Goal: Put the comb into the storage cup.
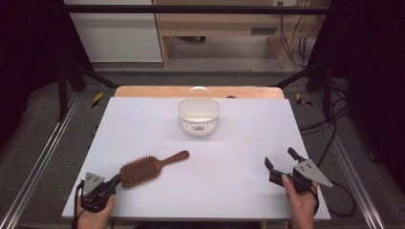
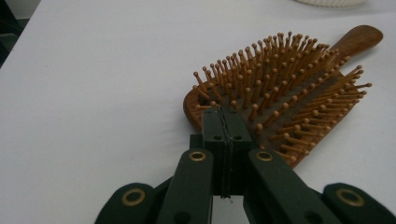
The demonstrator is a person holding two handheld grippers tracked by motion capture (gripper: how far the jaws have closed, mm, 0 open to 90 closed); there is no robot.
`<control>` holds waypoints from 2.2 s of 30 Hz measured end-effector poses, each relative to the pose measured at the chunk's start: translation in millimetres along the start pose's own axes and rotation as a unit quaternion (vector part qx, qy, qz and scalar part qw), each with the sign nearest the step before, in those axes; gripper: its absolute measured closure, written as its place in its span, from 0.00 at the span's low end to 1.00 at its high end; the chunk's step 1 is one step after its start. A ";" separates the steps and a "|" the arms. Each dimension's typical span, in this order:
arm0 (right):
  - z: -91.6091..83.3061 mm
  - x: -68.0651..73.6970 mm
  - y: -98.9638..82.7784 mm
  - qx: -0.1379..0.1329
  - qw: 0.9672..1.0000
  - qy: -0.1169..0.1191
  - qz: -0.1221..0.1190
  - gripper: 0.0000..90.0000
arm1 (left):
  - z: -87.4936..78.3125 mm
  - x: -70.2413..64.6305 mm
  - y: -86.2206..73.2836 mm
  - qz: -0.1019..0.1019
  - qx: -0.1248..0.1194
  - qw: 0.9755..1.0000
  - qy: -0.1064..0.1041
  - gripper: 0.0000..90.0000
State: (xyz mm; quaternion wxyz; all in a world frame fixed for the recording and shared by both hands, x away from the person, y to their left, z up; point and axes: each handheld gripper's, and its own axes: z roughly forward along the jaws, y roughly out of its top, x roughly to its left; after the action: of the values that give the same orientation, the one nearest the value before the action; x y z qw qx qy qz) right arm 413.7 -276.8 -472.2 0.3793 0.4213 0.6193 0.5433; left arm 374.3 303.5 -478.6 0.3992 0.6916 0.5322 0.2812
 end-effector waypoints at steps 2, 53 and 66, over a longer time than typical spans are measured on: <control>0.3 -1.2 -0.6 0.000 1.000 -0.001 0.002 0.08 | 1.4 1.5 0.9 0.001 -0.002 1.000 0.000 1.00; 4.6 5.1 -2.2 0.019 1.000 0.011 -0.006 0.08 | 74.7 -44.2 59.4 0.102 0.050 0.991 -0.068 1.00; 3.5 5.9 -0.7 0.017 1.000 0.019 -0.003 0.08 | 108.7 -98.2 80.7 0.152 0.061 0.980 -0.114 1.00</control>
State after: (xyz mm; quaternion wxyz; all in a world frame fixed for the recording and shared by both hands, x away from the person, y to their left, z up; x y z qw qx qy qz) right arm 414.8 -270.1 -473.4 0.3619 0.4159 0.6368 0.5390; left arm 477.0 172.4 -463.2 0.3672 0.8150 0.3880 0.2244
